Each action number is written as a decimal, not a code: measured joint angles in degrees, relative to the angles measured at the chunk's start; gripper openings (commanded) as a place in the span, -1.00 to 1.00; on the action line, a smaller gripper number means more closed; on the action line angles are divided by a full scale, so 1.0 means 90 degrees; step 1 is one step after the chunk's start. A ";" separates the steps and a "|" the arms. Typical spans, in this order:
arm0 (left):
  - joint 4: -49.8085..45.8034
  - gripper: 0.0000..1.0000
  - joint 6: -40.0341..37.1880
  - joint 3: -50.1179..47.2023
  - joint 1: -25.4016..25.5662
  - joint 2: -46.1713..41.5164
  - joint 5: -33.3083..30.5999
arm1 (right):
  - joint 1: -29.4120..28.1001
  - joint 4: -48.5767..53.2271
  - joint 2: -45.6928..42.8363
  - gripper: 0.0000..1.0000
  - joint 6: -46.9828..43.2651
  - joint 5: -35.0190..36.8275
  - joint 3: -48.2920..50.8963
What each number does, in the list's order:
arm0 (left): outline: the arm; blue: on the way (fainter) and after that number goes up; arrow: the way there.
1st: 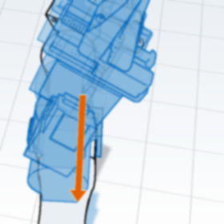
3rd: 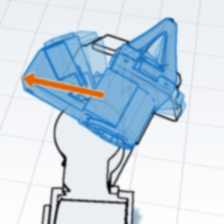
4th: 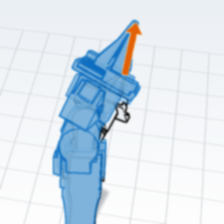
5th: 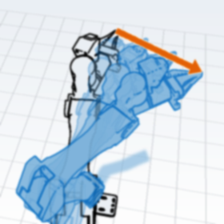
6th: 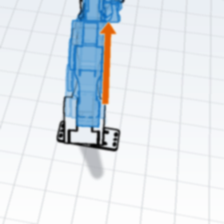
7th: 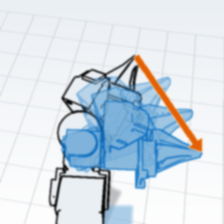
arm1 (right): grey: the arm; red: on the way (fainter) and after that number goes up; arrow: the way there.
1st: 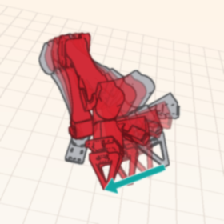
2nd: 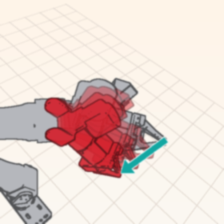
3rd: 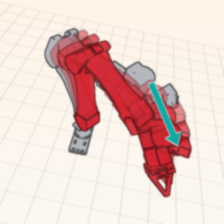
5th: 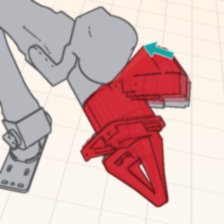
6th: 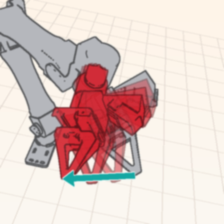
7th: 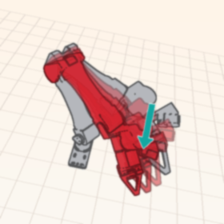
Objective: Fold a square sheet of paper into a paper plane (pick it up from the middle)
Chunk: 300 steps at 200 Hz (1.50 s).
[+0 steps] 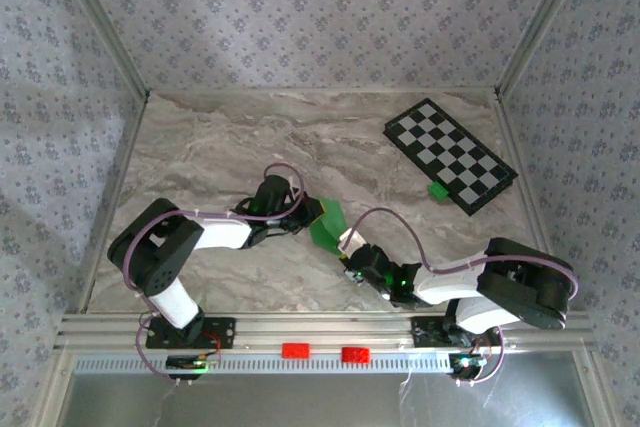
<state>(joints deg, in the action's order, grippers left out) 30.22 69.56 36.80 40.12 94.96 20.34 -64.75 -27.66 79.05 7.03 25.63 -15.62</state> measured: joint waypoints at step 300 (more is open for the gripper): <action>0.0002 -0.54 -0.0002 0.0032 0.0002 0.0131 0.0073 | 0.0457 -0.0294 -0.0117 -0.59 0.0073 -0.0432 0.0066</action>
<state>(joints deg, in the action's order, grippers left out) 30.24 69.54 37.08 40.14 96.14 20.99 -60.64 -30.30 78.00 7.68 21.74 -15.03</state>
